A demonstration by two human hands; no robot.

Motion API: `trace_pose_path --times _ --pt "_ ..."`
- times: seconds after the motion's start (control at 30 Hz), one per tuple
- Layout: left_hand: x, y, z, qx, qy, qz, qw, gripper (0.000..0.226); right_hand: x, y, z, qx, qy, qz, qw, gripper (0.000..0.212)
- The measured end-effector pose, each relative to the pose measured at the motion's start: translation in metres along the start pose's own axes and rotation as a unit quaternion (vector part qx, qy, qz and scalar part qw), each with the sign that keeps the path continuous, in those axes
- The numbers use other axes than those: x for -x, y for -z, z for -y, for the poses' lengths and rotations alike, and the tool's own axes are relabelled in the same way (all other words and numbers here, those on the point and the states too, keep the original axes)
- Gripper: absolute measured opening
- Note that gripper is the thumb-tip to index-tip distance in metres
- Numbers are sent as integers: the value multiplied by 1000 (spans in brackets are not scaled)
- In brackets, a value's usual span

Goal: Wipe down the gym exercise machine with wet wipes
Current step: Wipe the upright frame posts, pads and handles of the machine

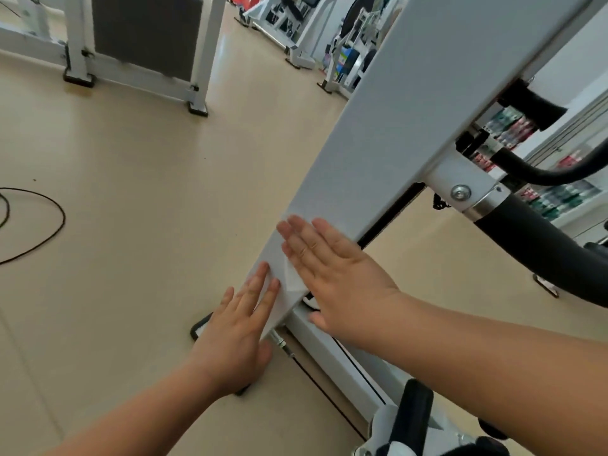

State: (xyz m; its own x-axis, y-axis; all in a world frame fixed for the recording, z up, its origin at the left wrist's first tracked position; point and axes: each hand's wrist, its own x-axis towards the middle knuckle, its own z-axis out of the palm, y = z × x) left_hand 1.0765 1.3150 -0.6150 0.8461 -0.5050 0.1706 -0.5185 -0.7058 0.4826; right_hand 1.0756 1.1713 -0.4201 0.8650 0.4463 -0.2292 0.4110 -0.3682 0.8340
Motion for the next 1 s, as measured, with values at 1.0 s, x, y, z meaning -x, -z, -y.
trace_pose_path --times 1.0 --pt "14 -21 16 -11 33 102 994 100 -15 -51 67 -12 41 10 999 92"
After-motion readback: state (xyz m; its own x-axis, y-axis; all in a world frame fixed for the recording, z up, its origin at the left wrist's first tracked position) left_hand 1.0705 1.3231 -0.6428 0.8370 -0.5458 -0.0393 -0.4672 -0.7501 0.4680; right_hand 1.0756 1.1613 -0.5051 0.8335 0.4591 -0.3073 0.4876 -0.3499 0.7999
